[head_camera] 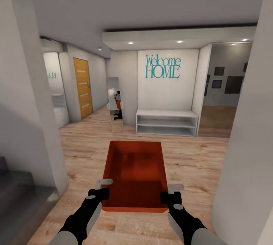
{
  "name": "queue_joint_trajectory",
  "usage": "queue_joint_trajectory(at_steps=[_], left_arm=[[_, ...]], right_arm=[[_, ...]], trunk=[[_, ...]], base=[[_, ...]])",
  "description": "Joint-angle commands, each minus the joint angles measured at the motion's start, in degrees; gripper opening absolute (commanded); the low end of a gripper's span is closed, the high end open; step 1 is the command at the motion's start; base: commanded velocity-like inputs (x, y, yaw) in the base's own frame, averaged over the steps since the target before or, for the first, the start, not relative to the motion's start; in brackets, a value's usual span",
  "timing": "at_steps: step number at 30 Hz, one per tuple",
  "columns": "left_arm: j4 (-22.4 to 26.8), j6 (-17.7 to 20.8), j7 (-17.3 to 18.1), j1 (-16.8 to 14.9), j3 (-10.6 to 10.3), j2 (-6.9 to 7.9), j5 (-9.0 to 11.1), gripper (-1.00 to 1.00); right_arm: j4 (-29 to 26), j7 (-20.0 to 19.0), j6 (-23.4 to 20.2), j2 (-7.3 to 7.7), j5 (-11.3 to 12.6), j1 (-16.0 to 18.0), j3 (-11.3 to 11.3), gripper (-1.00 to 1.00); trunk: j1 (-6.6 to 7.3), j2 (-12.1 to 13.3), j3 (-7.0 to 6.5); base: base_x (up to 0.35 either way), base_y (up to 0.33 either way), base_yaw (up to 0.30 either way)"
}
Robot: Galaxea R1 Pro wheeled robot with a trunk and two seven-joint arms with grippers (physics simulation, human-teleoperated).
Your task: Move the two storage containers from the living room to the garage. In the garage, place one container on the floor and stack the other container on top of it (either order is fine).
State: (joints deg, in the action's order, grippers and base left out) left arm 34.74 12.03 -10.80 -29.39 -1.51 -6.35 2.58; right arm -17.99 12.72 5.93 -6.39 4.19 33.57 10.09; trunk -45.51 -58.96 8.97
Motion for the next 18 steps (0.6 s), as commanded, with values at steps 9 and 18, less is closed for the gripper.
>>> queue_joint_trajectory(at_steps=[9, 18], left_arm=[[0.9, -2.0, -0.7, -0.1, 0.5, -0.03, -0.4, -1.00], [0.9, -2.0, -0.7, -0.1, 0.5, 0.00, -0.4, -1.00]], right_arm=[[0.1, 0.3, 0.2, -0.03, 0.9, 0.0, -0.2, -1.00], [0.1, 0.3, 0.2, -0.03, 0.9, 0.0, -0.2, -1.00]], trunk=[[-0.04, -0.1, 0.09], [-0.04, -0.1, 0.09]], base=[[0.325, 0.000, 0.000], [0.325, 0.000, 0.000]])
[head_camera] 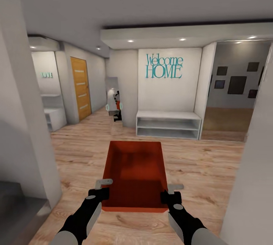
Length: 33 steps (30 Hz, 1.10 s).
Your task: Move the two storage containers from the living room to the garage. In the garage, place one container on the floor and stack the other container on top of it (either order is fine).
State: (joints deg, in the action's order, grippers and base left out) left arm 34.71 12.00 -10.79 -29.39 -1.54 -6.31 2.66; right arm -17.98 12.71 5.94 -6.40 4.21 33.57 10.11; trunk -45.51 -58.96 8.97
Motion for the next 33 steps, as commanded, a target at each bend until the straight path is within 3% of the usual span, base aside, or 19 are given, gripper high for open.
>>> queue_joint_trajectory(at_steps=[1, 13, 27, 33], left_arm=[[0.9, -2.0, -0.7, -0.1, 0.6, -0.04, -0.5, -1.00], [1.0, -2.0, -0.7, -0.1, 0.6, -0.03, -0.5, -1.00], [1.0, -2.0, -0.7, -0.1, 0.7, -0.03, -0.5, -1.00], [1.0, -2.0, -0.7, -0.1, 0.7, -0.08, -0.5, -1.00]], right_arm=[[0.1, 0.3, 0.3, -0.02, 0.9, 0.0, -0.2, -1.00], [0.1, 0.3, 0.3, -0.02, 0.9, 0.0, -0.2, -1.00], [0.1, 0.3, 0.3, -0.02, 0.9, 0.0, -0.3, -1.00], [0.1, 0.3, 0.3, -0.02, 0.9, 0.0, -0.3, -1.00]], trunk=[[-0.04, -0.1, 0.09], [-0.04, -0.1, 0.09], [-0.04, -0.1, 0.09], [-0.04, -0.1, 0.09]], base=[[0.326, 0.000, 0.000], [0.326, 0.000, 0.005], [0.325, 0.000, 0.257], [0.326, 0.000, 0.085]])
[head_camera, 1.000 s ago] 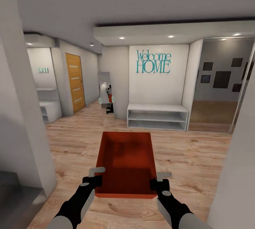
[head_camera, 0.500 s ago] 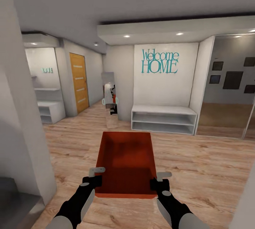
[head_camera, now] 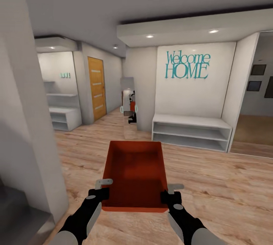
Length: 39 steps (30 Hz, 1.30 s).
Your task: Move the two storage containers from the living room to the garage. In the garage, place one container on the floor and stack the other container on top of it (either order is fine).
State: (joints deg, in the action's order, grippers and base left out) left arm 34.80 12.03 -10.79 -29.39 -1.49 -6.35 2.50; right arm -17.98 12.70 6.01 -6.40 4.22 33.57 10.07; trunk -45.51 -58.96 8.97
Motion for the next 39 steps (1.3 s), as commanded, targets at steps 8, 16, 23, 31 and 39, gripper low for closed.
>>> queue_joint_trajectory(at_steps=[8, 16, 23, 31, 39], left_arm=[[0.9, -2.0, -0.7, -0.1, 0.6, -0.01, -0.3, -1.00], [1.0, -2.0, -0.7, -0.1, 0.6, 0.00, -0.3, -1.00], [1.2, -2.0, -0.7, -0.1, 0.6, 0.02, -0.3, -1.00], [1.3, -2.0, -0.7, -0.1, 0.6, 0.02, -0.3, -1.00], [1.3, -2.0, -0.7, -0.1, 0.6, 0.02, -0.3, -1.00]], right_arm=[[0.1, 0.3, 0.2, -0.02, 0.9, 0.0, -0.2, -1.00], [0.1, 0.3, 0.2, -0.02, 0.9, 0.0, -0.2, -1.00], [0.1, 0.3, 0.2, -0.02, 0.9, 0.0, -0.2, -1.00], [0.1, 0.3, 0.2, -0.02, 0.9, 0.0, -0.2, -1.00], [0.1, 0.3, 0.2, -0.02, 0.9, 0.0, -0.1, -1.00]], trunk=[[-0.04, -0.1, 0.09], [-0.04, -0.1, 0.09], [-0.04, -0.1, 0.09], [-0.04, -0.1, 0.09], [-0.04, -0.1, 0.09]], base=[[0.325, 0.000, 0.004], [0.325, 0.000, 0.000], [0.325, 0.000, 0.000], [0.325, 0.000, 0.000], [0.325, 0.000, 0.000]])
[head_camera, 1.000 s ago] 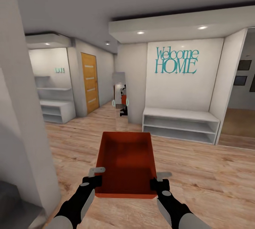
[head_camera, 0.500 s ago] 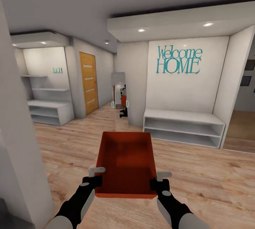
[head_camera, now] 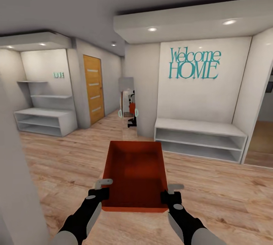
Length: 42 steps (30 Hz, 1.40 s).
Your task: Move the two storage containers from the living room to the garage. In the garage, place one container on the floor and stack the other container on top of it (either order is fine).
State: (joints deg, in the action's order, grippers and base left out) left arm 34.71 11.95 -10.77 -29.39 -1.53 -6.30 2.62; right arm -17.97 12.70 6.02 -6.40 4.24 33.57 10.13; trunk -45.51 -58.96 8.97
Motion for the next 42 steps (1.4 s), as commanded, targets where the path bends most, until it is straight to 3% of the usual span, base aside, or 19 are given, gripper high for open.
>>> queue_joint_trajectory(at_steps=[1, 20, 33, 42], left_arm=[[1.4, -1.9, -0.7, -0.1, 0.7, -0.03, -0.4, -1.00], [1.6, -1.9, -0.7, -0.1, 0.7, -0.03, -0.4, -1.00], [1.6, -1.9, -0.7, -0.1, 0.7, -0.03, -0.4, -1.00], [1.7, -1.9, -0.7, -0.1, 0.7, -0.03, -0.4, -1.00]], right_arm=[[0.1, 0.3, 0.2, -0.01, 0.9, 0.0, -0.2, -1.00], [0.1, 0.3, 0.2, -0.01, 0.9, 0.0, -0.2, -1.00], [0.1, 0.3, 0.2, -0.01, 0.9, 0.0, -0.3, -1.00], [0.1, 0.3, 0.2, -0.01, 0.9, 0.0, -0.3, -1.00]], trunk=[[-0.04, -0.1, 0.09], [-0.04, -0.1, 0.09], [-0.04, -0.1, 0.09], [-0.04, -0.1, 0.09]], base=[[0.325, 0.000, 0.000], [0.325, 0.000, 0.002], [0.325, 0.000, 0.240], [0.325, 0.000, 0.043]])
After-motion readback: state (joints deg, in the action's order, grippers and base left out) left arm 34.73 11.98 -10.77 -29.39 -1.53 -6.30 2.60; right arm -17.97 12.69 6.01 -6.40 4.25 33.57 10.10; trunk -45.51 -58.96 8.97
